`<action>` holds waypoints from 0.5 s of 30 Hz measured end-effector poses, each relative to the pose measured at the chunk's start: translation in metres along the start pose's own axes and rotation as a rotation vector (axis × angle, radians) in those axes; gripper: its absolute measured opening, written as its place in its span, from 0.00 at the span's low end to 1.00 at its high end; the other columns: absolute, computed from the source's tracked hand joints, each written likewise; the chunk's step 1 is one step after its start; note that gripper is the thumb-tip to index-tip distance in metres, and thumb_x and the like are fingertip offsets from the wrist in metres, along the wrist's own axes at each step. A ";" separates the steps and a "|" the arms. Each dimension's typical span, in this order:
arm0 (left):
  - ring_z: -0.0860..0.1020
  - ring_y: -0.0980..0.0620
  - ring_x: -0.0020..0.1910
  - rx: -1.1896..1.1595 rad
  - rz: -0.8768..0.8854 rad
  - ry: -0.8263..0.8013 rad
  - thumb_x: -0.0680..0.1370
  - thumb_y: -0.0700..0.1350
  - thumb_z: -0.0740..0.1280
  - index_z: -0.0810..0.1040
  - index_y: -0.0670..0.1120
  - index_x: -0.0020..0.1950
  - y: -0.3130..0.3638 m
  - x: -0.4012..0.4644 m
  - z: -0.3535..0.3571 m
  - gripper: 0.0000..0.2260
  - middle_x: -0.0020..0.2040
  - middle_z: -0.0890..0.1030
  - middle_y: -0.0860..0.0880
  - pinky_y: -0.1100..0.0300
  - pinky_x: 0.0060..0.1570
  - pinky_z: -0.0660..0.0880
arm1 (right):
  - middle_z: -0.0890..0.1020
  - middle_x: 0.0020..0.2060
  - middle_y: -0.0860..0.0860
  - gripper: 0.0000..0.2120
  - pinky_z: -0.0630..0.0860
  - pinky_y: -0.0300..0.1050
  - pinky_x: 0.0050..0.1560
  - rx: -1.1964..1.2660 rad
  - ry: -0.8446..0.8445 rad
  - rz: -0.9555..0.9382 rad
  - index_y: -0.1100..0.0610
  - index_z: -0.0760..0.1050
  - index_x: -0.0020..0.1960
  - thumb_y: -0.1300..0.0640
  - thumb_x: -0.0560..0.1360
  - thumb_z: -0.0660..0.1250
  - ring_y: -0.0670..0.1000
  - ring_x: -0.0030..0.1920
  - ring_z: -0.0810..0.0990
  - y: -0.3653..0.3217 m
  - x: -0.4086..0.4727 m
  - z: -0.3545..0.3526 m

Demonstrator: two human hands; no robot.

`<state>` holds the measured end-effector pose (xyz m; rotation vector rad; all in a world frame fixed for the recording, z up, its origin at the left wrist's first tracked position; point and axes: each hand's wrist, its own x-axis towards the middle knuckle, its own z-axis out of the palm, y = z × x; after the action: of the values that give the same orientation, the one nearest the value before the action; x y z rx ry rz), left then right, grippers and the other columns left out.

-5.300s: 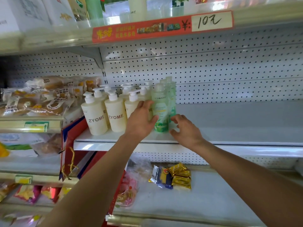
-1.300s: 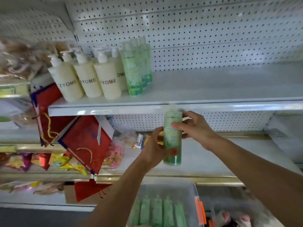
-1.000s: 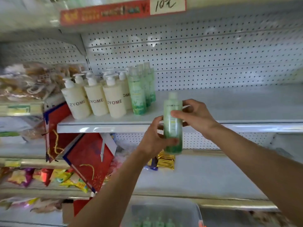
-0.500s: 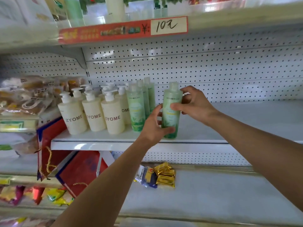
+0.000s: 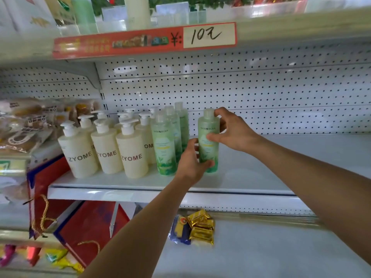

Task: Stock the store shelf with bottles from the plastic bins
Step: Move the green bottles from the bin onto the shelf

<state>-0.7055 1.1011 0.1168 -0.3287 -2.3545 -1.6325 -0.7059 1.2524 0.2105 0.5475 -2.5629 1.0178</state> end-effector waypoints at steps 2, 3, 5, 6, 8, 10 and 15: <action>0.78 0.50 0.54 0.016 -0.031 0.014 0.70 0.38 0.76 0.66 0.51 0.61 -0.002 0.008 0.003 0.27 0.53 0.76 0.53 0.56 0.52 0.78 | 0.77 0.41 0.43 0.25 0.73 0.36 0.39 0.013 0.006 0.012 0.49 0.66 0.62 0.54 0.70 0.75 0.45 0.43 0.79 0.003 0.008 0.002; 0.79 0.49 0.54 0.030 -0.038 0.023 0.70 0.38 0.75 0.66 0.49 0.62 -0.002 0.012 0.004 0.26 0.54 0.77 0.52 0.54 0.54 0.78 | 0.77 0.41 0.43 0.25 0.72 0.35 0.38 0.015 0.007 0.013 0.50 0.67 0.63 0.55 0.70 0.74 0.44 0.42 0.78 0.005 0.013 0.004; 0.79 0.48 0.55 0.049 -0.048 0.036 0.71 0.38 0.74 0.66 0.46 0.65 -0.003 0.019 0.007 0.27 0.55 0.77 0.50 0.52 0.55 0.78 | 0.78 0.41 0.45 0.26 0.73 0.36 0.39 0.013 0.006 0.012 0.52 0.67 0.64 0.56 0.71 0.74 0.44 0.40 0.78 0.008 0.021 0.007; 0.78 0.48 0.55 0.044 -0.052 0.039 0.71 0.38 0.74 0.66 0.46 0.66 -0.004 0.023 0.008 0.27 0.55 0.77 0.50 0.51 0.56 0.78 | 0.77 0.42 0.46 0.26 0.73 0.37 0.39 0.012 0.005 0.016 0.52 0.66 0.65 0.56 0.71 0.74 0.45 0.40 0.78 0.009 0.026 0.008; 0.78 0.48 0.56 0.030 -0.065 0.046 0.72 0.37 0.73 0.65 0.46 0.67 -0.005 0.029 0.010 0.27 0.58 0.76 0.49 0.49 0.58 0.77 | 0.76 0.41 0.44 0.26 0.73 0.39 0.40 0.013 0.003 0.031 0.53 0.66 0.66 0.57 0.72 0.73 0.47 0.42 0.77 0.012 0.034 0.011; 0.78 0.48 0.57 0.031 -0.081 0.061 0.72 0.37 0.72 0.66 0.46 0.67 -0.007 0.037 0.011 0.26 0.58 0.77 0.48 0.48 0.59 0.76 | 0.75 0.42 0.44 0.26 0.72 0.41 0.43 0.016 0.001 0.036 0.53 0.66 0.66 0.57 0.72 0.73 0.49 0.44 0.78 0.014 0.042 0.014; 0.77 0.47 0.55 0.032 -0.101 0.096 0.73 0.35 0.71 0.67 0.45 0.64 -0.008 0.054 0.017 0.23 0.54 0.76 0.49 0.47 0.59 0.76 | 0.76 0.50 0.50 0.27 0.76 0.47 0.47 0.016 -0.009 0.046 0.54 0.64 0.68 0.58 0.73 0.72 0.53 0.48 0.78 0.018 0.060 0.019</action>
<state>-0.7602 1.1161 0.1221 -0.1242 -2.3565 -1.6147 -0.7693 1.2376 0.2123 0.4999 -2.5883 1.0544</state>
